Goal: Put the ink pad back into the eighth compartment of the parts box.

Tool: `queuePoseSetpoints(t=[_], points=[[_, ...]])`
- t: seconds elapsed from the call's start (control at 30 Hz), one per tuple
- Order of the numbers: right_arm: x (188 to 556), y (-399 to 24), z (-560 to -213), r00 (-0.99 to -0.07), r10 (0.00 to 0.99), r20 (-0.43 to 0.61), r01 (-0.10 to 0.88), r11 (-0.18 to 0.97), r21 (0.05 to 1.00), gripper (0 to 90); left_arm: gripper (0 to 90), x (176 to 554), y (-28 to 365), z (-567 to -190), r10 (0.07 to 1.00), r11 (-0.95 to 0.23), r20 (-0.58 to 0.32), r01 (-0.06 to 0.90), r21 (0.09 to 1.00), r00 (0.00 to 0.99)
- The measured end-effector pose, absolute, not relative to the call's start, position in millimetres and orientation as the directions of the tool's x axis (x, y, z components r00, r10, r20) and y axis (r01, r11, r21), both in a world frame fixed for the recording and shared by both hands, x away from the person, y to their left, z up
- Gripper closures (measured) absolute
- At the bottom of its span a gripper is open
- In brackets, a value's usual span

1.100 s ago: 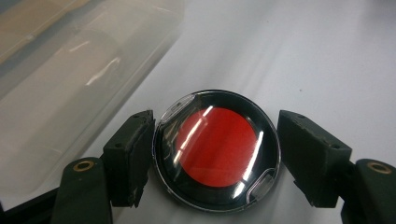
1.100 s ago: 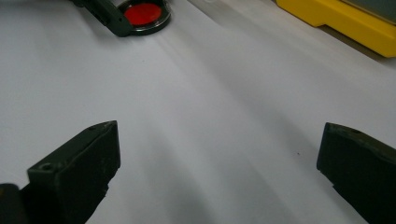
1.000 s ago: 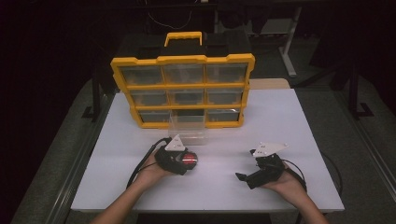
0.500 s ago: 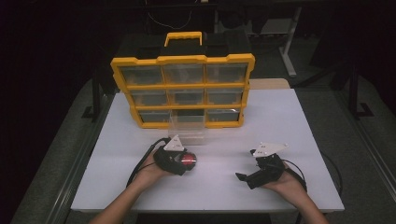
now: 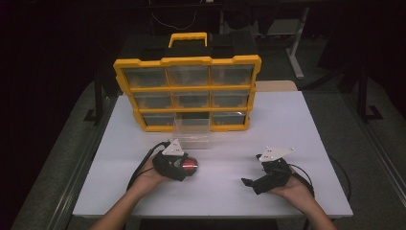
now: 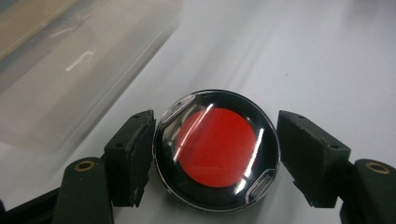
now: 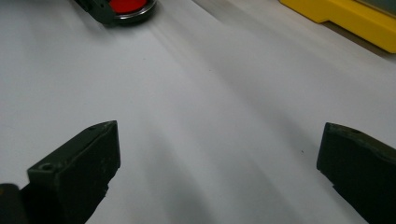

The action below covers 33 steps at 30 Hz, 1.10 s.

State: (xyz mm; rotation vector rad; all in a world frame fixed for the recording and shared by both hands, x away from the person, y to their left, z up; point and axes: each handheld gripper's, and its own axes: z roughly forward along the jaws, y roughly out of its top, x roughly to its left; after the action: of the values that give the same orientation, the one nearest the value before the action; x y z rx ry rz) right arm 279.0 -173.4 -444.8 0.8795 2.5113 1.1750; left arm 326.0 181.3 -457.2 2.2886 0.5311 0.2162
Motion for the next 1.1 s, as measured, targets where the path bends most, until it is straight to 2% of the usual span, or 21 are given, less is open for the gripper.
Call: queuePoseSetpoints(t=[1.1], points=[[279, -174, -449, -0.788, 0.615, 0.037, 0.417, 0.489, 0.766, 0.0, 29.5, 320, 212, -449, 0.440, -0.610, -0.038, 0.329, 0.721, 0.897]])
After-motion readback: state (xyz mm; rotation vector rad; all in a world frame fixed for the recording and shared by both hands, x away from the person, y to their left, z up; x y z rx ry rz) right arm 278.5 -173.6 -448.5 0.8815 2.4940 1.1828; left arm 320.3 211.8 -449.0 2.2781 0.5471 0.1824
